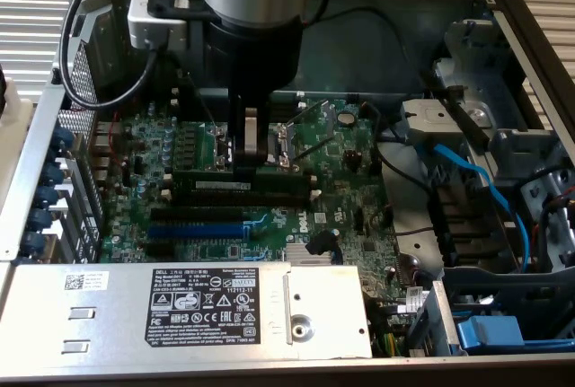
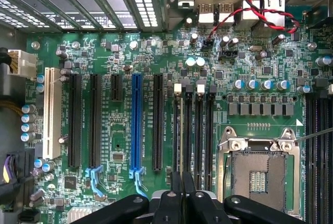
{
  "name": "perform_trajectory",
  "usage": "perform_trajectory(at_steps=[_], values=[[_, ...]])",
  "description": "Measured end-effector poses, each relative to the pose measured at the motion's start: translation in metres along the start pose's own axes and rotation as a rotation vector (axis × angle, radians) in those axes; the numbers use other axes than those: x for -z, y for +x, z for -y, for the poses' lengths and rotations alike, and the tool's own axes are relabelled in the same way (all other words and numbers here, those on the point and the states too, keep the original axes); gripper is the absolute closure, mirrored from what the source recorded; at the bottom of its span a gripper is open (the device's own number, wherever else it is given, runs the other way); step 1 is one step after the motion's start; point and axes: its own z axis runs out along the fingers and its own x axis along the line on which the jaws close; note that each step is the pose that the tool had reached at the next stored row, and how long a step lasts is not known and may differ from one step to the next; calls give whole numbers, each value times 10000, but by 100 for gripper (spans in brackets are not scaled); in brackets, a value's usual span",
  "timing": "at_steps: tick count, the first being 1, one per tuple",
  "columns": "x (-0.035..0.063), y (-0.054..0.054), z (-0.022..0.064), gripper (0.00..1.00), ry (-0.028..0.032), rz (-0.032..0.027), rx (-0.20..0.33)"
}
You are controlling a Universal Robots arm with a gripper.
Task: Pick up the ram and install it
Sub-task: 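Insert the ram into the slot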
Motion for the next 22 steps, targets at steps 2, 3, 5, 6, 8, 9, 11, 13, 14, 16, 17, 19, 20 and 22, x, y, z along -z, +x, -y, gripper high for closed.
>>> perform_trajectory(at_steps=[2,3,5,6,8,9,11,13,14,16,17,19,20,22], values=[[0,-8,-5,88,23,-37,17],[0,-13,-8,88,35,-59,27],[0,-22,-15,88,62,-106,44],[1,-26,-18,88,76,-131,52],[1,-34,-23,88,106,-172,69],[0,-38,-26,88,124,-192,78],[0,-43,-33,88,160,-226,96],[0,-47,-38,88,191,-254,110],[0,-49,-41,88,208,-265,116],[0,-52,-46,88,241,-283,128],[-1,-53,-48,88,258,-286,133],[-1,-54,-53,88,283,-290,147],[-2,-55,-57,88,296,-291,154],[-2,-57,-66,88,311,-292,164]])
